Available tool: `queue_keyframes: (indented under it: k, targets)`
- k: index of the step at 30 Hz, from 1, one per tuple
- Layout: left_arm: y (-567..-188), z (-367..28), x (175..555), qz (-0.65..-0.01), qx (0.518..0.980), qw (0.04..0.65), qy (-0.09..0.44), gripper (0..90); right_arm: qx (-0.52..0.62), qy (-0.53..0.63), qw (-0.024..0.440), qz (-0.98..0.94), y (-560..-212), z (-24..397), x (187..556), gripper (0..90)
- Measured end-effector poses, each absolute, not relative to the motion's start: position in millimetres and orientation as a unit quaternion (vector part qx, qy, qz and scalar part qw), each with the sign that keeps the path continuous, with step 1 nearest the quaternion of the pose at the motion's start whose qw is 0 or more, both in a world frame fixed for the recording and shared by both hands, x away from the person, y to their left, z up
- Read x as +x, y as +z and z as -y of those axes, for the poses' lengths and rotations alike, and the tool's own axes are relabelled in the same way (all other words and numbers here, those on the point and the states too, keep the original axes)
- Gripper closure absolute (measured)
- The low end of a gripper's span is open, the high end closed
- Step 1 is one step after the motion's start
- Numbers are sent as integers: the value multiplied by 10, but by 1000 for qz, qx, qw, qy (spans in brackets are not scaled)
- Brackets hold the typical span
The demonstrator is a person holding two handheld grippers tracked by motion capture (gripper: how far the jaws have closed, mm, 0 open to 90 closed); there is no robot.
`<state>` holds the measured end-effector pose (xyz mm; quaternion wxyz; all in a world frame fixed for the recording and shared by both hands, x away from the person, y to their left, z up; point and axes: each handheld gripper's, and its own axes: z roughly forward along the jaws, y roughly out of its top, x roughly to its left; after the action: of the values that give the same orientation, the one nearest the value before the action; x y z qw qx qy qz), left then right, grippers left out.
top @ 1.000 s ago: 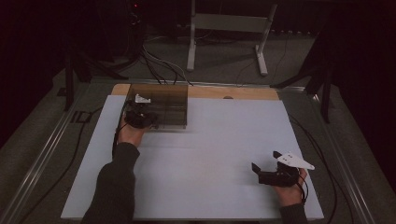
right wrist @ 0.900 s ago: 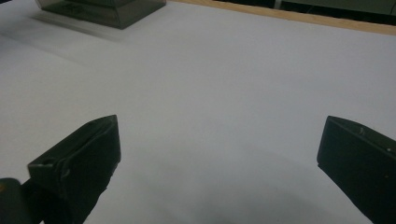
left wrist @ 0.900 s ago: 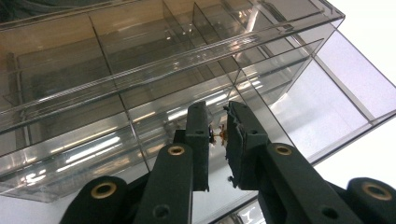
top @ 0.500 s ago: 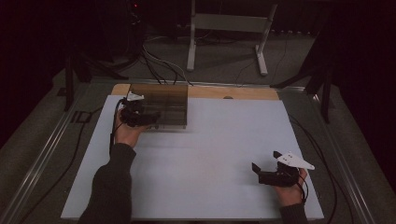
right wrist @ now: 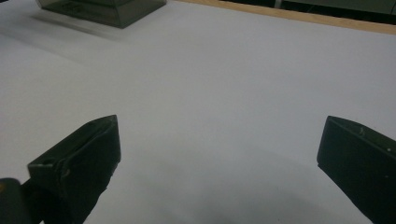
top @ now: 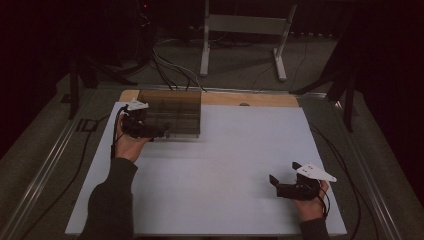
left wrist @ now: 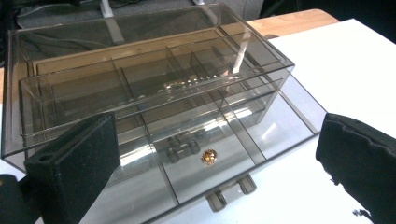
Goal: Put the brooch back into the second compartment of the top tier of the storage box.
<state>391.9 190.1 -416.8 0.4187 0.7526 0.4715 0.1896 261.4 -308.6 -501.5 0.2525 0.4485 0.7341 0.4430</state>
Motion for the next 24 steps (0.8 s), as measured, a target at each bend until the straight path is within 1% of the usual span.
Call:
queue_keyframes:
  k: [5,14,24]
  targets:
    - [-4142,-1901,3815,-458,756,418,209,3,449,443,252,-734,-5015,3082,2612,2]
    - [-4143,-1923,3596,-435,761,429,219,3,449,444,251,-734,-5014,3079,2609,2]
    - [-4251,-1991,3321,-426,752,446,232,3,446,444,251,-735,-5015,3069,2608,2]
